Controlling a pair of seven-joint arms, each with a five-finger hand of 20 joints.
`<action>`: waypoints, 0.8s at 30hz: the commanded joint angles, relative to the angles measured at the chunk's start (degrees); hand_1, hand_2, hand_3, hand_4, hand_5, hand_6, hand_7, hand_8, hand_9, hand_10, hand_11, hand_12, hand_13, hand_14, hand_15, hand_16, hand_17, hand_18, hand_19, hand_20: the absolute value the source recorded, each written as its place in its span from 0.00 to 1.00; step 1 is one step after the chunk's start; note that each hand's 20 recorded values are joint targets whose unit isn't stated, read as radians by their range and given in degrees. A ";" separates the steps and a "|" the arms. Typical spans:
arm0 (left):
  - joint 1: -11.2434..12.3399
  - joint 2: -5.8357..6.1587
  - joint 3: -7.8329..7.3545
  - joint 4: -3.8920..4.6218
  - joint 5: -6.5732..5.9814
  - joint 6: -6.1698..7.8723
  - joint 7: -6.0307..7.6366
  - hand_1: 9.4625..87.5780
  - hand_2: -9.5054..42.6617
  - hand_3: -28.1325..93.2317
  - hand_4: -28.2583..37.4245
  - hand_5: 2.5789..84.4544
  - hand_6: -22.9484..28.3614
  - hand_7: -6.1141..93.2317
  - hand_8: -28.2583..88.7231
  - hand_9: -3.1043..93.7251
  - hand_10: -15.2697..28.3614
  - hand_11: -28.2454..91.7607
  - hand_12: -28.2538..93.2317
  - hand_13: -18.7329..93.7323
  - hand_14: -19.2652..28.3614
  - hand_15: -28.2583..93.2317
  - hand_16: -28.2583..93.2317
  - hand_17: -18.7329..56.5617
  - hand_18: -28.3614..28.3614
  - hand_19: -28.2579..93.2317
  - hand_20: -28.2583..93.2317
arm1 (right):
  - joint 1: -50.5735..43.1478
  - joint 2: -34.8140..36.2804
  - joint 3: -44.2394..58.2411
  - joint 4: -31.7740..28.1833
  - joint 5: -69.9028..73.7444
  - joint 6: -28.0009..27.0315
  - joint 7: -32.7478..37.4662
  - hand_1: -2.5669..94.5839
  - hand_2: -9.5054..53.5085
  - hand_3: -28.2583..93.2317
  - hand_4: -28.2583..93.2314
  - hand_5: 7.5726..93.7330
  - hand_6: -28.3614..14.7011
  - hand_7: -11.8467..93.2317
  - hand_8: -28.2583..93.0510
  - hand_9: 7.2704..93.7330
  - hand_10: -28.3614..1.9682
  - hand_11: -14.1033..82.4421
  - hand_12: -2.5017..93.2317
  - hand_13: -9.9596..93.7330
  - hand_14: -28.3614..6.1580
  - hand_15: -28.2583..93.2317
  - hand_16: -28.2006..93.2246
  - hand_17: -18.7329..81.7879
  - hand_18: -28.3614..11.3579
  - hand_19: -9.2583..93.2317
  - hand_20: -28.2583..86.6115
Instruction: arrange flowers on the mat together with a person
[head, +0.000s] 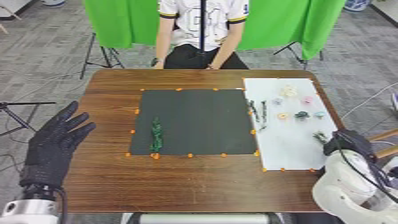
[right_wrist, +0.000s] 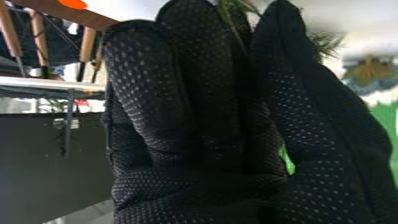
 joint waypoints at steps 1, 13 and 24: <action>1.25 -0.02 -0.55 -0.15 -0.24 0.08 -0.05 0.16 0.36 0.85 0.05 0.37 0.57 0.16 0.17 0.34 0.70 0.40 0.32 0.33 0.85 0.60 0.18 0.11 0.80 0.53 0.36 | 0.85 0.69 0.25 -3.66 -6.86 3.81 -0.01 0.62 0.00 0.72 0.00 0.97 0.68 0.25 0.25 1.00 0.58 0.47 0.23 0.92 0.63 0.71 0.38 0.54 0.25 0.94 0.17; 1.39 -0.80 -2.06 -0.69 0.85 -0.03 -2.06 0.16 0.36 0.85 0.05 0.37 0.56 0.16 0.17 0.34 0.70 0.40 0.32 0.33 0.85 0.60 0.18 0.11 0.80 0.53 0.36 | 16.03 -5.18 -8.06 -10.23 -9.26 2.79 -4.35 0.61 0.00 0.75 0.00 0.99 0.68 0.27 0.25 1.00 0.60 0.52 0.23 0.94 0.62 0.72 0.40 0.55 0.23 0.96 0.17; -0.63 1.17 -1.42 -0.92 1.51 0.20 -3.24 0.16 0.36 0.85 0.05 0.37 0.56 0.16 0.17 0.34 0.70 0.40 0.32 0.33 0.85 0.60 0.18 0.11 0.80 0.53 0.36 | 35.15 -20.58 -25.08 -3.90 -1.34 -2.37 -14.78 0.61 0.00 0.75 0.01 0.99 0.67 0.27 0.26 1.00 0.59 0.53 0.22 0.95 0.61 0.73 0.40 0.56 0.21 0.98 0.16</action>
